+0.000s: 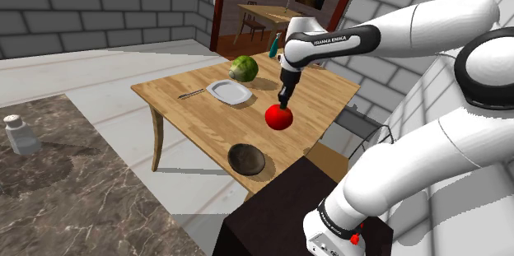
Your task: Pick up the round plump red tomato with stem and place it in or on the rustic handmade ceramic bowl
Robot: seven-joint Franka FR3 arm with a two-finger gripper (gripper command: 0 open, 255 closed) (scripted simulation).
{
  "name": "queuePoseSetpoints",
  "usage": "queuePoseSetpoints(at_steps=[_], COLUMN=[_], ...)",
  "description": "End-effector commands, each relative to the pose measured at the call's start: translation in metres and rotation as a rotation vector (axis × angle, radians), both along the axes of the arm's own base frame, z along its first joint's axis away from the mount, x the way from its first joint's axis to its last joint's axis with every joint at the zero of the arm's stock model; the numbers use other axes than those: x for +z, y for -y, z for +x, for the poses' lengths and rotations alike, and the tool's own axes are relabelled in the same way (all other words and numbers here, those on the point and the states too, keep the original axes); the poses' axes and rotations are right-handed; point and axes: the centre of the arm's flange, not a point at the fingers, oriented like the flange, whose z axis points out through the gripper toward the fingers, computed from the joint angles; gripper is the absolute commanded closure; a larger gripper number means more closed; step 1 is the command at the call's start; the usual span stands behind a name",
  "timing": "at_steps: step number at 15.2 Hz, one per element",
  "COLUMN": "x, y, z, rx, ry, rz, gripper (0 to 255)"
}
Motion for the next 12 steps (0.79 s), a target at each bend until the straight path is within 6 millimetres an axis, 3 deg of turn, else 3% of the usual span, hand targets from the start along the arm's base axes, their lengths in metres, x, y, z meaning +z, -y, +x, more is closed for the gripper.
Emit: queuePoseSetpoints(at_steps=[1, 10, 12], x=[0.006, 0.028, 0.017], y=[-0.024, -0.140, -0.140], z=[-0.002, 0.000, 0.000], rx=[-0.002, -0.002, -0.002], ry=[0.000, 0.000, 0.000], rz=[0.000, 0.000, 0.000], gripper=[255, 255, 255])
